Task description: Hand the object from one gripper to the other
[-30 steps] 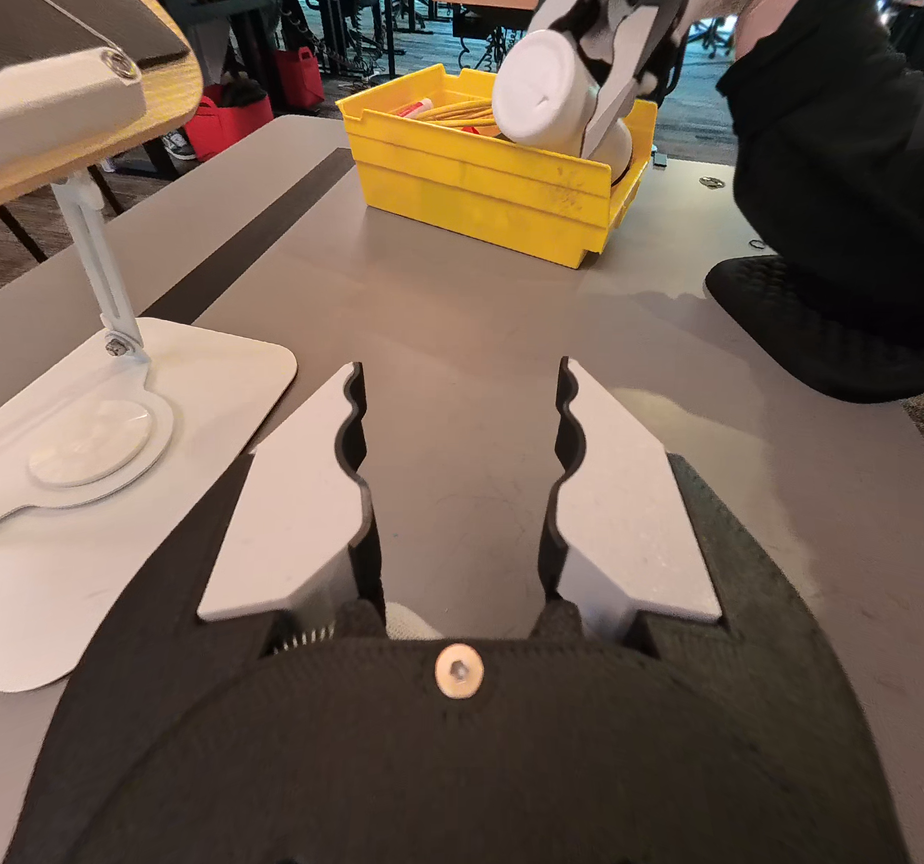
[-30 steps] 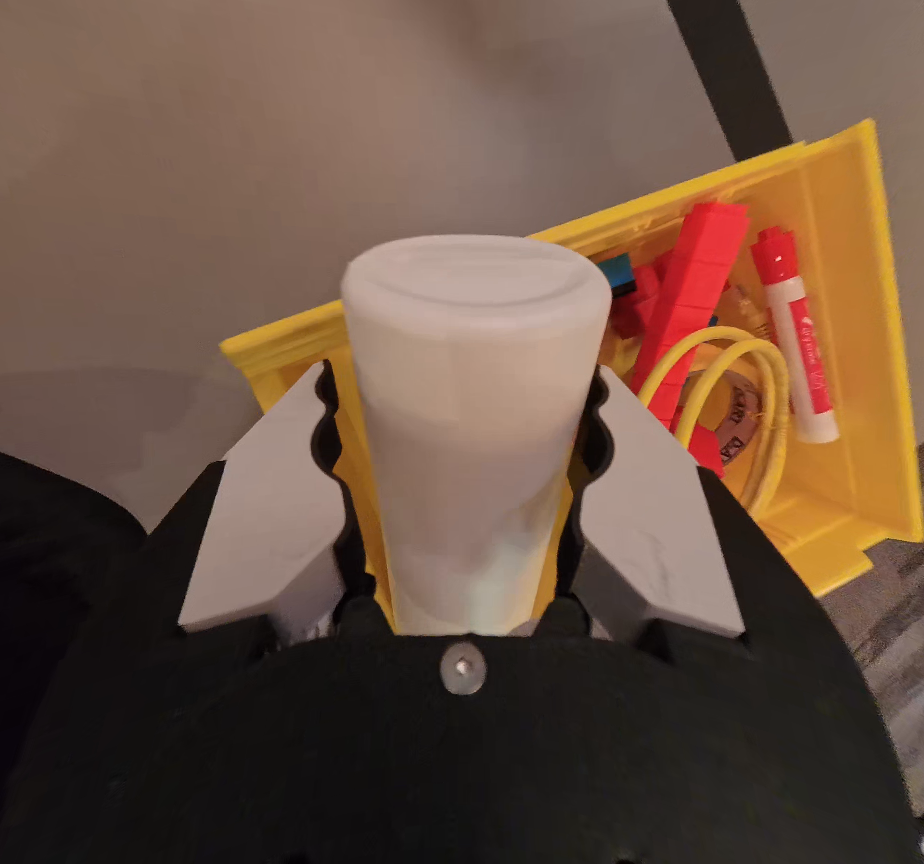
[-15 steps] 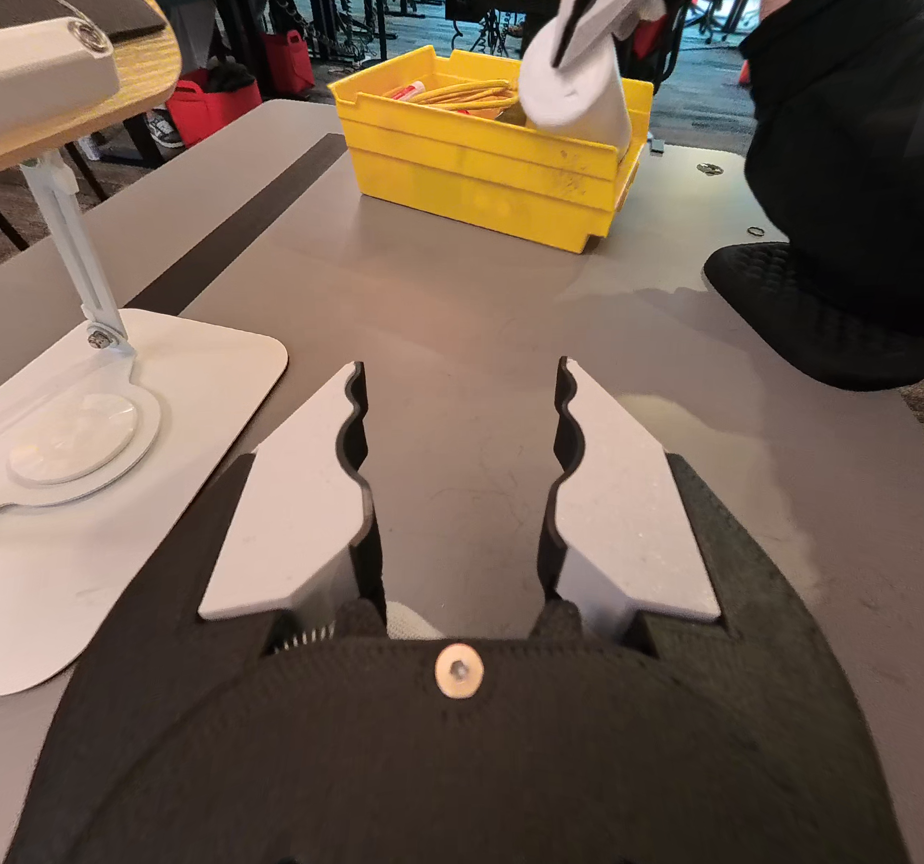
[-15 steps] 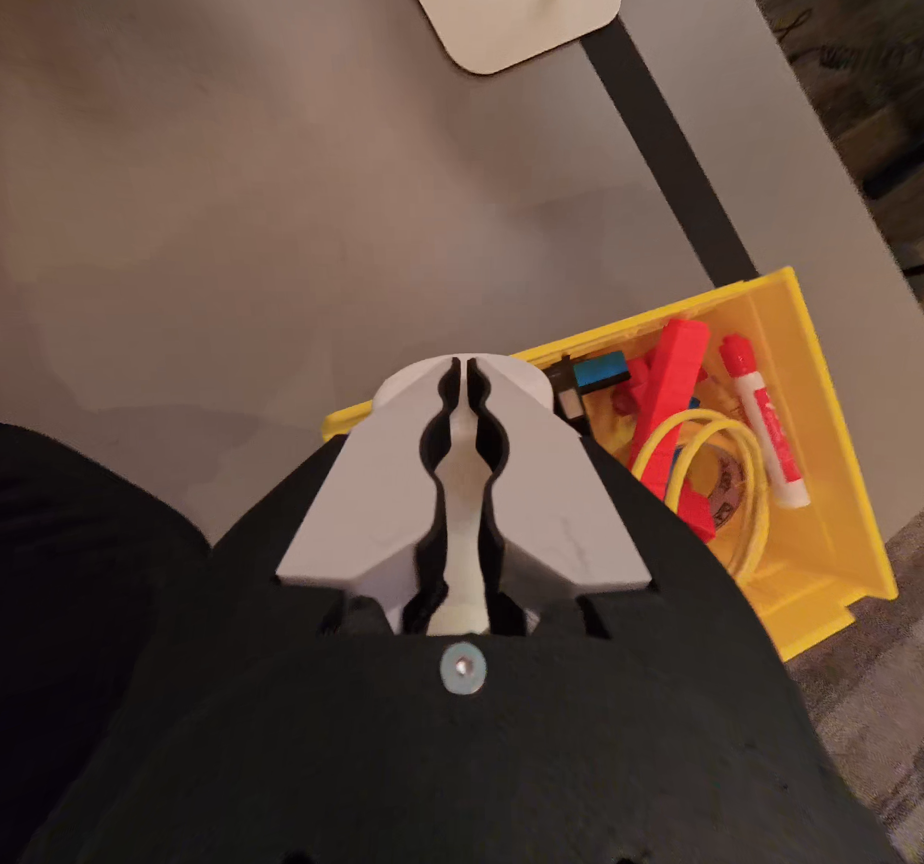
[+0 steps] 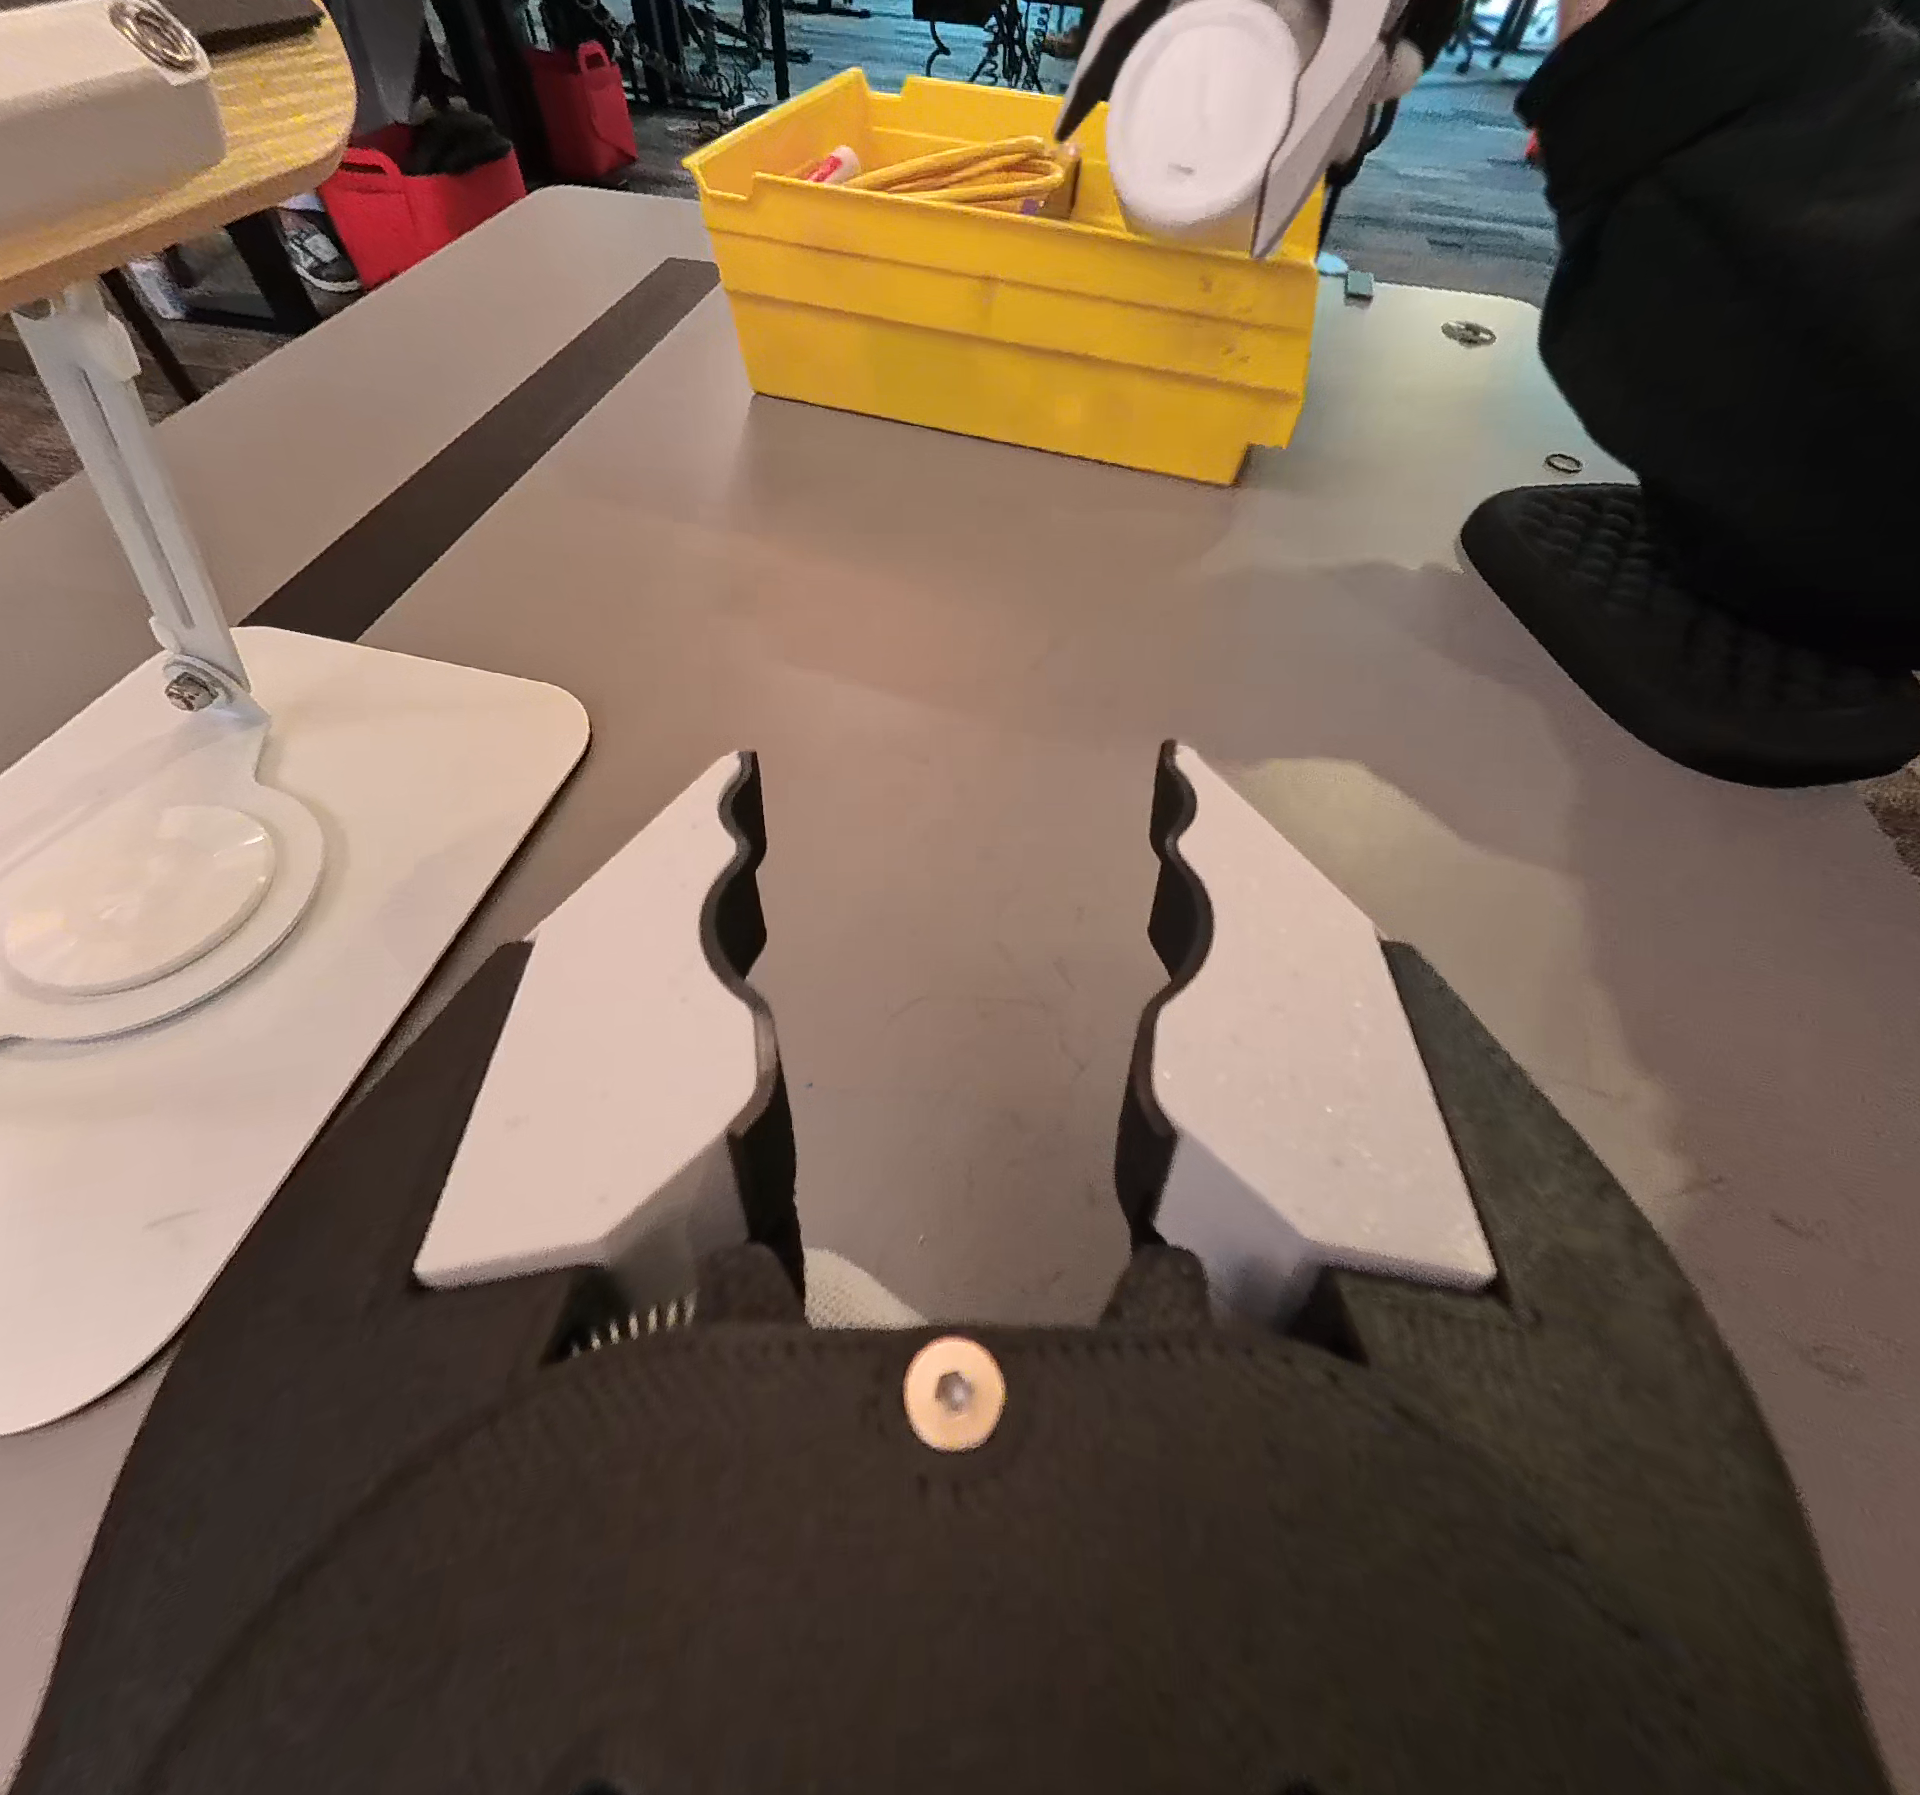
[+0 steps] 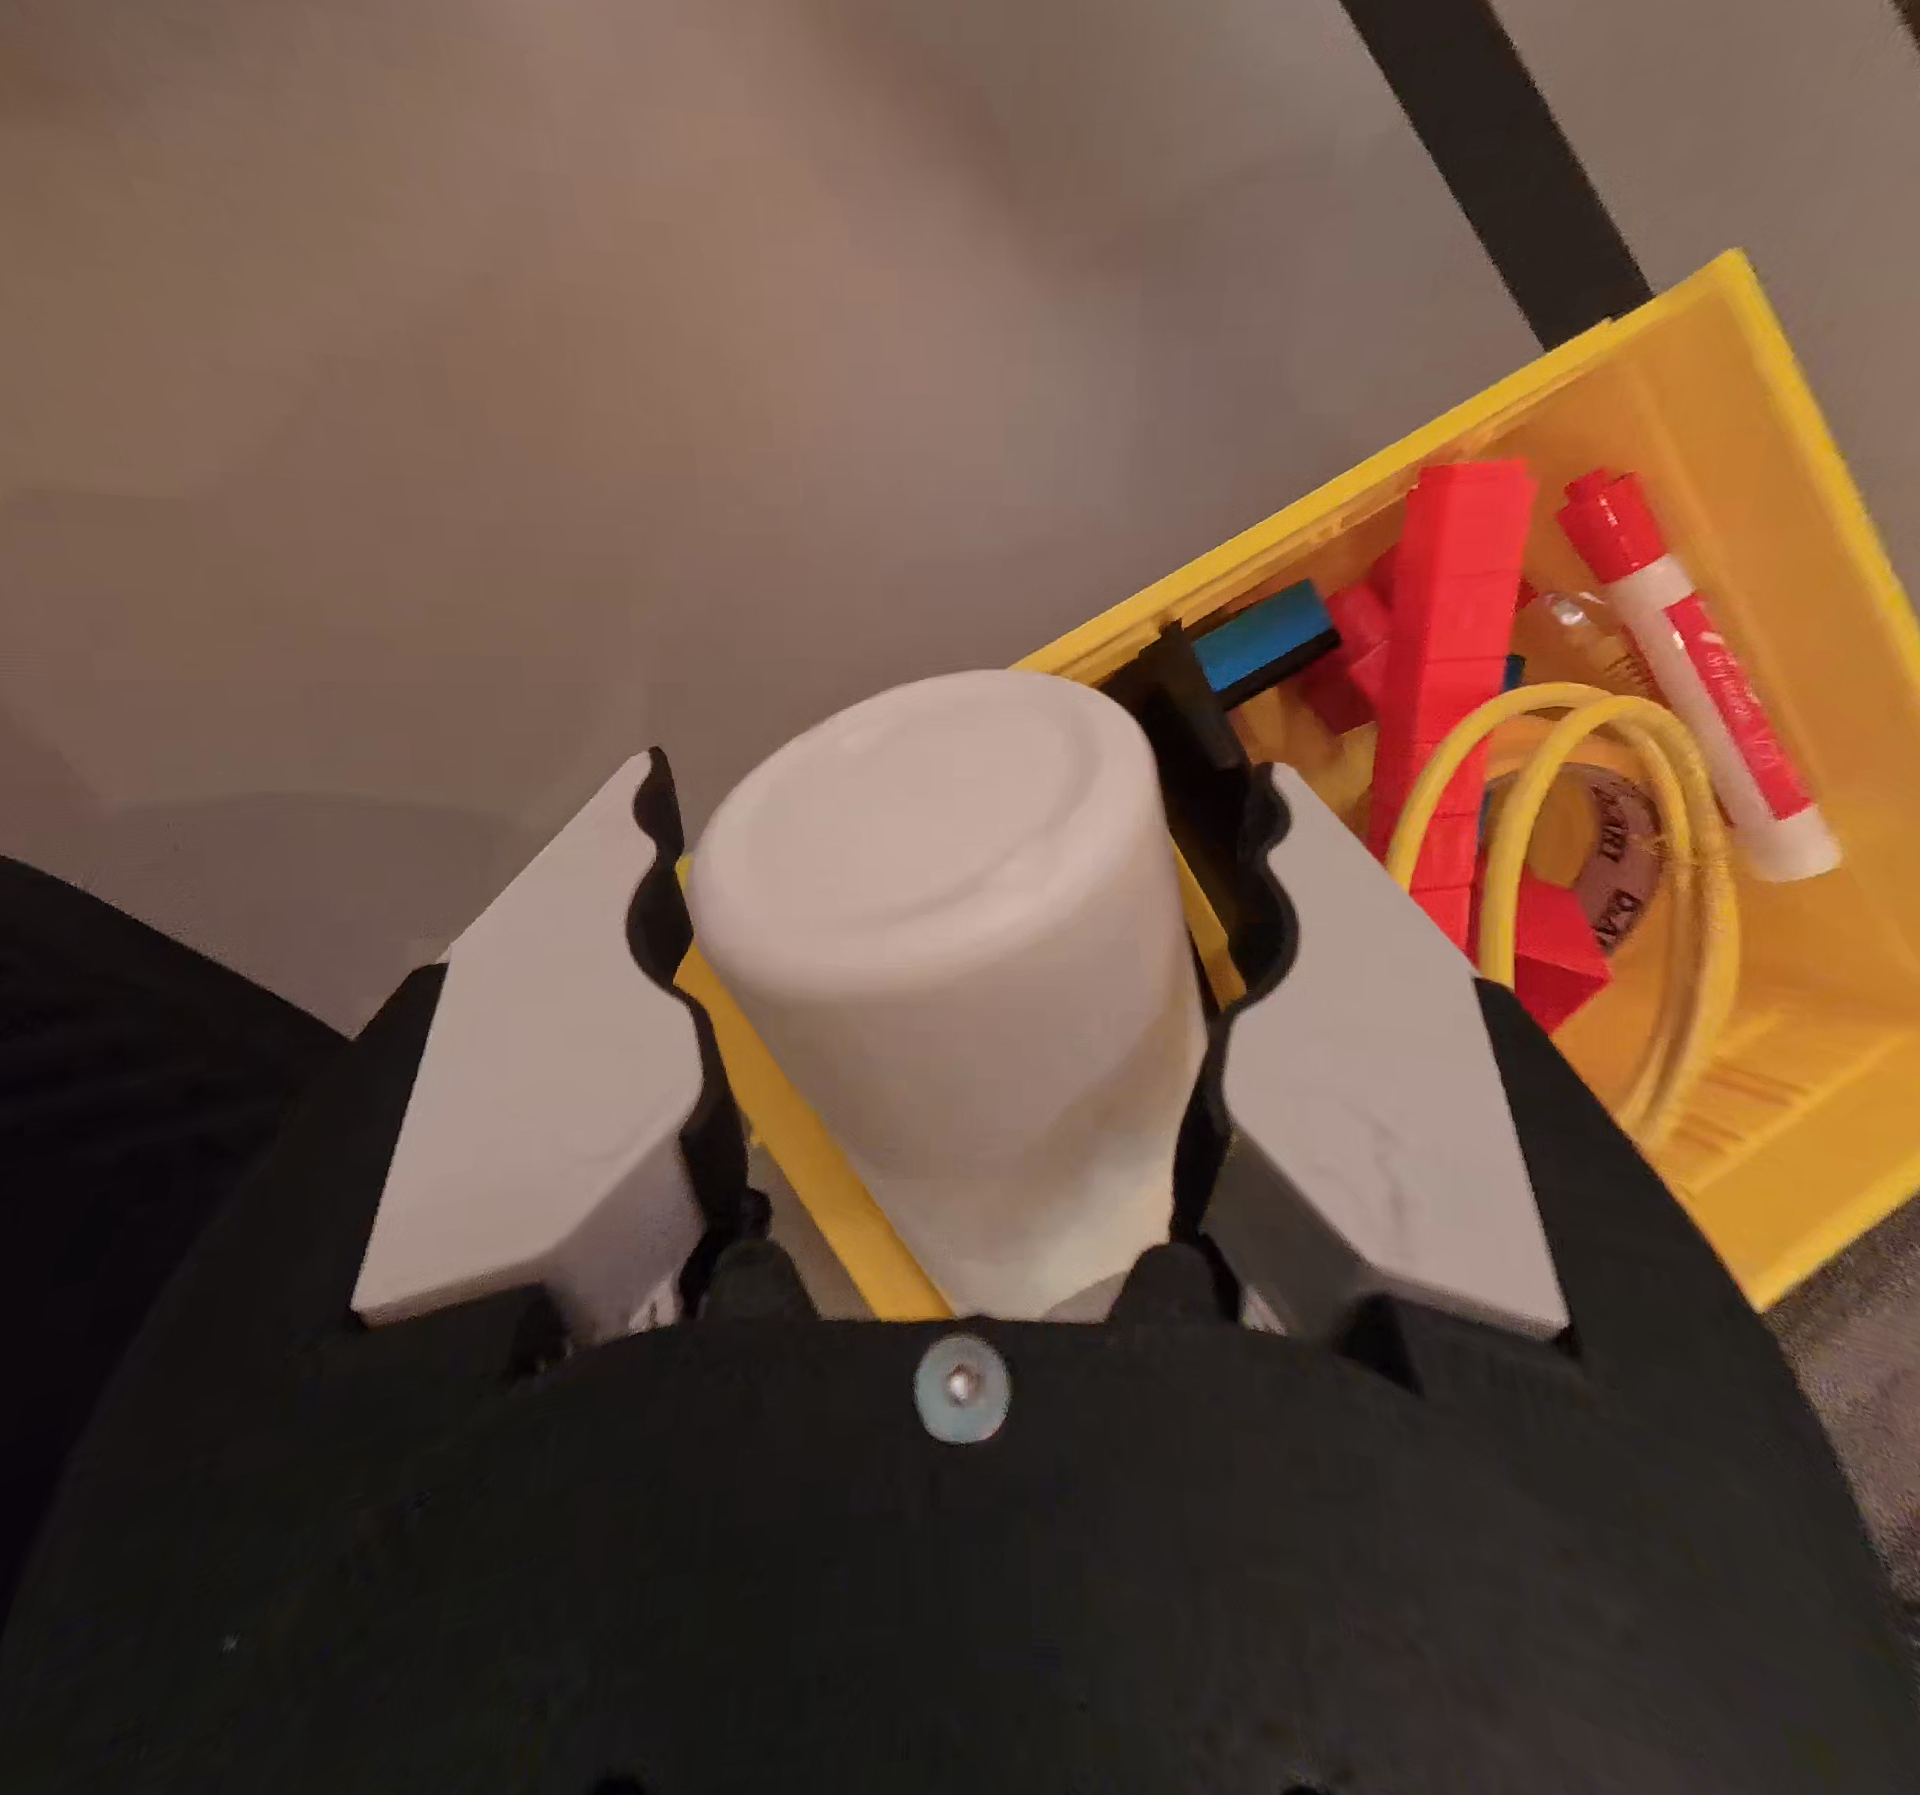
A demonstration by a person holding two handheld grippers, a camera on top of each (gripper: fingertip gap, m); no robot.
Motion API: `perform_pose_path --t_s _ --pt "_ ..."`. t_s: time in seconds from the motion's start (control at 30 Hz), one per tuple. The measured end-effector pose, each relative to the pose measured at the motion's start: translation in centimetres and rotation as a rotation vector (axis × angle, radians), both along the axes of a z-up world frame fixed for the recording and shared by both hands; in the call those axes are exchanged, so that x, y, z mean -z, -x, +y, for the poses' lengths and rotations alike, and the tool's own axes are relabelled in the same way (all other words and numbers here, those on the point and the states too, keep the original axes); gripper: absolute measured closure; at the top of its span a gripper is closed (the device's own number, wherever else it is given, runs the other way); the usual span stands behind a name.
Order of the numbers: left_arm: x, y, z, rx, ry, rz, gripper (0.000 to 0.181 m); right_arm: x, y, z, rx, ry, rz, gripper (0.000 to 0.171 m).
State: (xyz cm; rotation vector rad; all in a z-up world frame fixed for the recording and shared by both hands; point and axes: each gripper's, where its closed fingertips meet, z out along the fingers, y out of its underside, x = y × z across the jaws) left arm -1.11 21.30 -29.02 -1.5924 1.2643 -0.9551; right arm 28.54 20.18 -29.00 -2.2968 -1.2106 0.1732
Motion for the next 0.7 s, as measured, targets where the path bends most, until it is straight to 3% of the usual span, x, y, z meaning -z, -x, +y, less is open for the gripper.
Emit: perform_pose_path --t_s 0.1,0.23,0.33,0.47,0.7 --pt "0.2 0.0 -0.2 0.007 -0.005 0.012 0.108 -1.1 0.2 0.3 -0.022 -0.059 0.111 0.065" --pt "0.4 0.0 -0.1 0.012 0.005 0.009 0.108 -2.0 -3.1 -1.1 0.093 -0.094 0.039 0.069" --pt "0.7 -0.1 -0.1 0.012 0.014 0.009 0.108 -0.6 -5.4 -1.9 0.165 -0.043 -0.037 0.073" --pt "0.9 -0.3 -0.4 0.023 0.011 0.021 0.108 3.0 -6.1 -0.7 0.146 0.027 -0.048 0.076" --pt "0.9 -0.2 -0.4 0.021 0.001 0.023 0.108 1.0 -6.7 0.2 0.108 -0.094 -0.109 0.083"
